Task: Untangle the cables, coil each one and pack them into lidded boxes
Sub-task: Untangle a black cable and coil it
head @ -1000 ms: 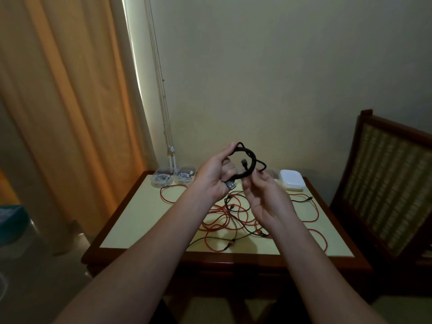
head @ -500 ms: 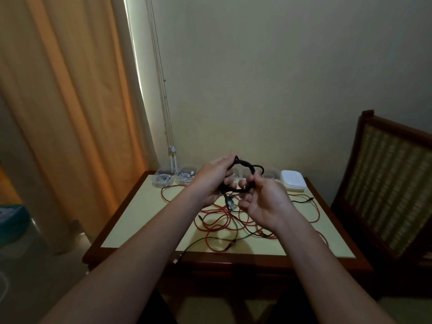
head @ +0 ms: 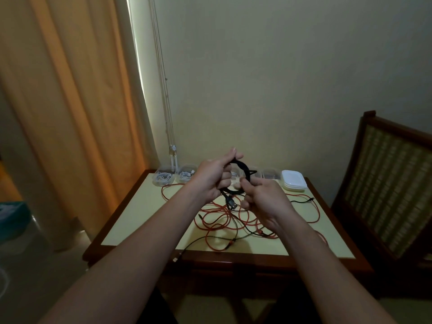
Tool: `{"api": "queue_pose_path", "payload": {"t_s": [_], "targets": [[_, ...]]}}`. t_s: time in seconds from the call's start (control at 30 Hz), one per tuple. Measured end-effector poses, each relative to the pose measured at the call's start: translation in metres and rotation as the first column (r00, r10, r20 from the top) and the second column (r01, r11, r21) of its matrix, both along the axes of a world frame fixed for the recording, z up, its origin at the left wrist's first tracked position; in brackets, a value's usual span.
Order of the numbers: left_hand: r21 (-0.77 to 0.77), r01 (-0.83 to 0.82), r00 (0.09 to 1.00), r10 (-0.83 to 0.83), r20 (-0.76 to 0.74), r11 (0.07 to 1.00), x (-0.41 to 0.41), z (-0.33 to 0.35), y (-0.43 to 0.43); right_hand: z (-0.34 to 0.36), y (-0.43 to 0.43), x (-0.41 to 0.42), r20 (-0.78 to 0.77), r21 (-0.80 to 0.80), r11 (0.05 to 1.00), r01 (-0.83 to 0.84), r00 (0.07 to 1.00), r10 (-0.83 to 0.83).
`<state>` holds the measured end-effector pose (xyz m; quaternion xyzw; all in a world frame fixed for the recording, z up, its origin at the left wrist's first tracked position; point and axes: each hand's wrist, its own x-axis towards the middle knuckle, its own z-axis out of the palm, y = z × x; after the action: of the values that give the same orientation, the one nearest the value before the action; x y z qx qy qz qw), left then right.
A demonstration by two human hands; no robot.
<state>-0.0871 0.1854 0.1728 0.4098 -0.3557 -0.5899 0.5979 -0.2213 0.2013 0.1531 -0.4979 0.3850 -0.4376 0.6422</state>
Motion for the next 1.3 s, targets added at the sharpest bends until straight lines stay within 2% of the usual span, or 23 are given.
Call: {"api": "queue_pose_path", "payload": {"t_s": [0.07,0.17,0.23,0.33,0.47,0.57,0.77,0.87,0.93,1.07,1.2,1.27,1.3], "targets": [[-0.01,-0.033,0.999,0.033,-0.007,0.999,0.006,0.002,-0.002,-0.001,-0.001,-0.004,-0.143,-0.099,0.995,0.009,0.989,-0.023],[0.003,-0.11,0.994,0.11,0.001,0.994,0.018,0.008,-0.004,0.001,0.002,-0.017,-0.387,-0.25,0.966,-0.069,0.921,-0.034],[0.011,-0.156,0.987,0.155,0.04,0.988,0.028,0.011,-0.003,0.004,0.004,-0.026,-0.434,-0.278,0.951,-0.135,0.901,0.002],[0.03,-0.195,0.977,0.192,0.09,0.98,0.037,0.012,-0.003,0.008,0.009,-0.038,-0.373,-0.246,0.953,-0.178,0.925,0.077],[0.033,-0.225,0.972,0.221,0.083,0.974,0.034,0.016,-0.006,0.013,0.012,-0.044,-0.239,-0.156,0.971,-0.184,0.96,0.143],[0.019,-0.25,0.966,0.248,0.069,0.968,0.027,0.022,-0.007,0.015,0.011,-0.047,-0.209,-0.129,0.979,-0.156,0.97,0.127],[-0.026,-0.372,0.928,0.372,-0.012,0.928,0.014,0.036,-0.009,0.013,0.015,-0.034,-0.224,-0.23,0.972,-0.057,0.975,0.004],[-0.073,-0.477,0.876,0.48,0.041,0.876,0.009,0.038,-0.004,0.011,0.018,-0.02,-0.325,-0.345,0.939,-0.01,0.939,-0.109],[-0.081,-0.498,0.865,0.501,0.017,0.863,0.005,0.039,-0.002,0.01,0.016,-0.013,-0.432,-0.446,0.895,-0.023,0.881,-0.192],[-0.009,-0.424,0.889,0.415,-0.196,0.905,-0.003,0.037,-0.006,0.01,0.009,-0.002,-0.519,-0.56,0.829,-0.011,0.784,-0.34],[0.057,-0.325,0.873,0.322,-0.366,0.944,-0.006,0.032,-0.01,0.006,0.001,0.002,-0.391,-0.615,0.761,0.207,0.758,-0.522],[0.093,-0.325,0.857,0.334,-0.393,0.941,-0.009,0.028,-0.012,0.005,-0.003,0.003,-0.27,-0.528,0.773,0.353,0.793,-0.546],[0.102,-0.344,0.857,0.357,-0.372,0.933,-0.012,0.025,-0.012,0.006,-0.005,0.005,-0.175,-0.427,0.802,0.418,0.832,-0.527]]}}
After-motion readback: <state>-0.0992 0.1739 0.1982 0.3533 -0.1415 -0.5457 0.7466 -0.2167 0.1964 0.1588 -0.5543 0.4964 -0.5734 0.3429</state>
